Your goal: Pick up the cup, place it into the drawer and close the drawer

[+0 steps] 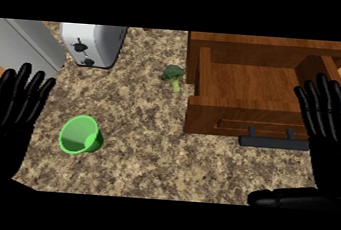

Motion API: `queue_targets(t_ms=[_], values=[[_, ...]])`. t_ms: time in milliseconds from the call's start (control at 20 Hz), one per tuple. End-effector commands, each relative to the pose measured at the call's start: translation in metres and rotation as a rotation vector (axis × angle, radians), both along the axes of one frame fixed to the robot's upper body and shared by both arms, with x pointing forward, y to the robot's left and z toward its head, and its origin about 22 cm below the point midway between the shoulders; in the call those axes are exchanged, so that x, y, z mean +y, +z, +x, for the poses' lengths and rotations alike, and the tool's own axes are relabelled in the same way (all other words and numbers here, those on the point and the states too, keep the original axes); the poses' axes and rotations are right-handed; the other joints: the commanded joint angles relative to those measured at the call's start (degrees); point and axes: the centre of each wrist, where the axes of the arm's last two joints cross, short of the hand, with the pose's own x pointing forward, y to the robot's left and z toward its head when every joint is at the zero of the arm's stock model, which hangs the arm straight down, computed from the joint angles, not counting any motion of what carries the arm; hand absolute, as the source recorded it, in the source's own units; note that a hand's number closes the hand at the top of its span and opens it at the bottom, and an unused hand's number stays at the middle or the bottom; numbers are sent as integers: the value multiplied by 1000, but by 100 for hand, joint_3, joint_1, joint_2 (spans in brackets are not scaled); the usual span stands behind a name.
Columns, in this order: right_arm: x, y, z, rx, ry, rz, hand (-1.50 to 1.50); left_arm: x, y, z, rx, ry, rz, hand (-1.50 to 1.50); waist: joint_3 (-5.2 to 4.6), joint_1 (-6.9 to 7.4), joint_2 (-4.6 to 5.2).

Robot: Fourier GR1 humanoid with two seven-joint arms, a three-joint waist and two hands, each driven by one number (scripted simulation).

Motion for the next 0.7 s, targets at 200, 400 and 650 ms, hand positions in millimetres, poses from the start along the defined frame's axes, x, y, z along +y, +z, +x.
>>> queue_targets(t_ms=[200, 400, 650], values=[[-4, 14, -4, 39, 20, 18, -150, -11, 12, 5, 78, -53, -81, -150, 5, -17, -17], [13, 6, -5, 27, 15, 33, -150, -6, 7, 5, 81, -82, -74, -150, 5, -6, -17], [0, 8, 18, 31, 14, 45, -150, -8, -2, -7, 76, -38, -91, -150, 4, 13, -15]])
